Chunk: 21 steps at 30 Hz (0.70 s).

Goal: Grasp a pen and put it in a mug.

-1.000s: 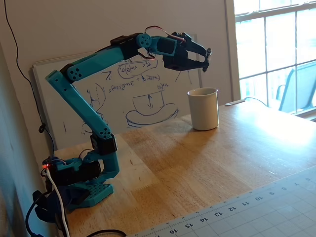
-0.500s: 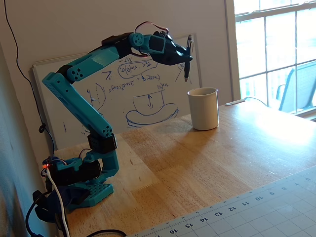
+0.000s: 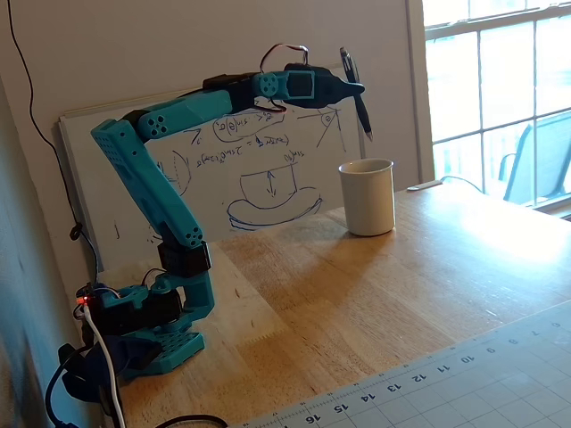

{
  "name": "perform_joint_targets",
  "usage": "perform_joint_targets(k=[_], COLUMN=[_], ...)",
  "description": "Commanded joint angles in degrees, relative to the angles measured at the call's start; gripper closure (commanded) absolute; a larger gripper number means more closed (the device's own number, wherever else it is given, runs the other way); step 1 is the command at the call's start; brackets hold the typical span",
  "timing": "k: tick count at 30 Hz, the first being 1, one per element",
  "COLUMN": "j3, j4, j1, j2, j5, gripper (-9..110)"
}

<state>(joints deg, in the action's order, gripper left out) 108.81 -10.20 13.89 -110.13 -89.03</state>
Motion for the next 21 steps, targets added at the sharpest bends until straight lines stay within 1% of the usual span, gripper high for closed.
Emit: perform_joint_targets(k=[1,11,21], j3=[-4.13,-5.01,-4.92], j4=[3.08,3.43,3.52], j1=[3.34,6.59,6.77], j2=[0.97,7.56,11.6], j5=[-4.39,-4.75,-4.13], gripper=[101,101,101])
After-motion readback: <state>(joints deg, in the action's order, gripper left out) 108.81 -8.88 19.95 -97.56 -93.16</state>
